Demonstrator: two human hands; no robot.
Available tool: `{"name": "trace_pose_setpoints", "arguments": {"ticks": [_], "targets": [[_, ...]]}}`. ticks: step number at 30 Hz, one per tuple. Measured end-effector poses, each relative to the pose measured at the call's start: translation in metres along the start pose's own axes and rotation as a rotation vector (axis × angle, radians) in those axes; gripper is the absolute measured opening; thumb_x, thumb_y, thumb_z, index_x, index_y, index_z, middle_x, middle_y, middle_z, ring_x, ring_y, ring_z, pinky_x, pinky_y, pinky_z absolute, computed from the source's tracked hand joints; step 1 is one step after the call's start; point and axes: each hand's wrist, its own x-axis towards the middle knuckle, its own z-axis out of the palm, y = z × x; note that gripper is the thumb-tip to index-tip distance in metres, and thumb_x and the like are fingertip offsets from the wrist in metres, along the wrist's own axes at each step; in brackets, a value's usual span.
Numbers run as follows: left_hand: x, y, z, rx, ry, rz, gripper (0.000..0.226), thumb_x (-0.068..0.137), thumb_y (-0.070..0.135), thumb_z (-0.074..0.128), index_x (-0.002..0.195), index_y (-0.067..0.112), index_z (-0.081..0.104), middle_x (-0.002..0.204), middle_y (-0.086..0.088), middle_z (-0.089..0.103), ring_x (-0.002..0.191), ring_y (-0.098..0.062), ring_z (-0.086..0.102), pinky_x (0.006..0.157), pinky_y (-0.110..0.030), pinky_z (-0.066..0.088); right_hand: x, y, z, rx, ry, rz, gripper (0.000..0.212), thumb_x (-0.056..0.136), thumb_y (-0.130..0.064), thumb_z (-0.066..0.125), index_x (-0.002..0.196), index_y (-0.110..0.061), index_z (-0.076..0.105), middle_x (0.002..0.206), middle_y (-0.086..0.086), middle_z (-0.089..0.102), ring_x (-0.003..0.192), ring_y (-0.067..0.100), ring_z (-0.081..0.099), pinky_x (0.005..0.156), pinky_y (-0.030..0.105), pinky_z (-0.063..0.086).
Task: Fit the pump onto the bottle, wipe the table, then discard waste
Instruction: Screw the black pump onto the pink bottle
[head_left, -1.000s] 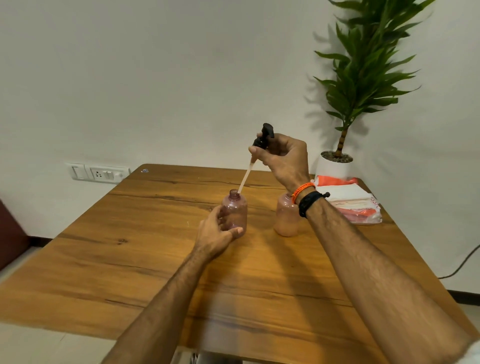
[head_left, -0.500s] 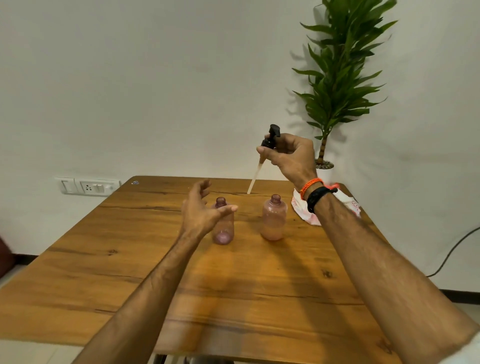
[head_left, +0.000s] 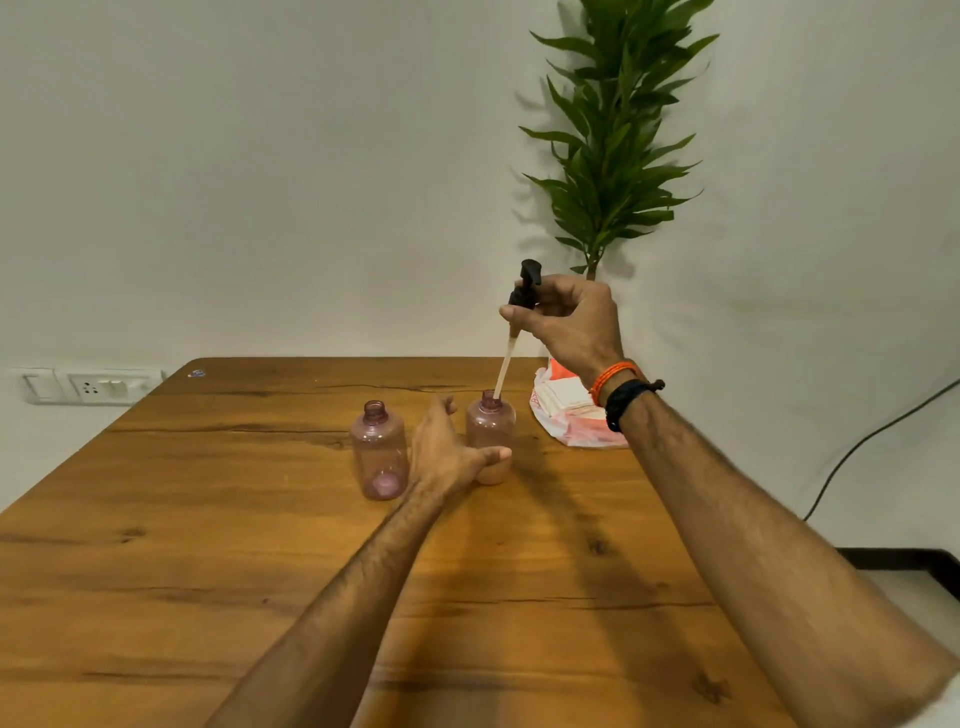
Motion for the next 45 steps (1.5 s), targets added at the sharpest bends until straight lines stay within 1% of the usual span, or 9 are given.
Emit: {"name": "trace_pose_setpoints", "arguments": {"ticks": [4,9,13,18,23,29,32,38,45], "targets": [[0.007,-0.012,0.014,-0.017,-0.013,-0.003,0.101,0.057,0.039,0.091,0.141,0.016,0.040,0.142,-0.003,0.052,0.129,-0.021,0.050,0.104,-0.032,0.041,0.005,0.007,0.004,0.013,0.020,0.007,0.041,0.072,-0.022,0.084,0.109,-0.010,0.072,0.099,0.002,0.074,0.093,0.017,0.070,0.085,0.032,0.058],[0.008,-0.022,0.022,-0.046,-0.016,0.036,0.080,0.059,0.039,0.090,0.127,0.021,0.052,0.128,0.001,0.063,0.109,-0.010,0.057,0.089,-0.023,0.046,0.012,0.009,0.009,-0.032,0.015,-0.019,0.047,0.071,-0.027,0.085,0.113,-0.010,0.071,0.102,0.002,0.074,0.092,0.014,0.070,0.083,0.028,0.058],[0.009,-0.026,0.024,-0.076,-0.023,0.039,0.078,0.060,0.038,0.090,0.127,0.024,0.052,0.128,-0.001,0.064,0.113,-0.015,0.061,0.092,-0.030,0.053,0.015,0.010,0.009,-0.051,0.016,-0.044,0.046,0.071,-0.030,0.084,0.112,-0.012,0.072,0.101,0.001,0.074,0.092,0.012,0.069,0.082,0.027,0.058],[0.009,-0.028,0.027,-0.071,-0.001,0.037,0.079,0.060,0.039,0.090,0.128,0.023,0.052,0.128,-0.002,0.064,0.110,-0.013,0.061,0.089,-0.025,0.051,0.018,0.014,0.009,-0.060,0.015,-0.048,0.044,0.072,-0.030,0.084,0.111,-0.013,0.072,0.100,-0.002,0.074,0.092,0.013,0.069,0.082,0.029,0.059],[0.009,-0.028,0.028,-0.057,-0.003,0.013,0.081,0.062,0.038,0.089,0.131,0.023,0.049,0.133,-0.003,0.061,0.117,-0.019,0.059,0.098,-0.038,0.052,0.014,0.015,0.013,-0.030,0.030,-0.045,0.046,0.072,-0.029,0.084,0.113,-0.011,0.071,0.103,0.001,0.074,0.093,0.014,0.069,0.081,0.025,0.058],[0.009,-0.028,0.028,-0.051,-0.003,0.013,0.081,0.064,0.037,0.088,0.132,0.021,0.049,0.134,-0.003,0.060,0.120,-0.019,0.058,0.100,-0.039,0.051,0.014,0.007,0.017,-0.108,-0.019,-0.084,0.045,0.073,-0.031,0.083,0.112,-0.010,0.071,0.103,0.002,0.074,0.090,0.011,0.068,0.083,0.024,0.057],[0.009,-0.028,0.029,-0.059,0.002,0.010,0.081,0.064,0.036,0.088,0.133,0.021,0.049,0.133,-0.004,0.060,0.120,-0.019,0.058,0.101,-0.039,0.050,0.013,0.010,0.018,-0.103,-0.039,-0.061,0.044,0.072,-0.031,0.084,0.110,-0.011,0.072,0.100,0.001,0.074,0.090,0.011,0.069,0.084,0.025,0.057],[0.014,-0.033,0.032,-0.055,0.001,0.019,0.082,0.063,0.039,0.087,0.133,0.023,0.047,0.133,-0.002,0.060,0.119,-0.018,0.058,0.101,-0.043,0.050,-0.004,0.034,0.026,-0.121,-0.103,0.036,0.044,0.070,-0.031,0.085,0.109,-0.014,0.073,0.098,-0.003,0.074,0.086,0.005,0.066,0.075,0.015,0.053],[0.016,-0.042,0.035,-0.015,0.016,0.052,0.078,0.064,0.047,0.084,0.130,0.028,0.048,0.129,0.002,0.063,0.113,-0.014,0.059,0.089,-0.027,0.042,-0.032,0.065,0.038,-0.148,-0.162,0.147,0.045,0.069,-0.027,0.086,0.110,-0.016,0.072,0.099,-0.004,0.073,0.087,0.004,0.064,0.077,0.016,0.053]]}}
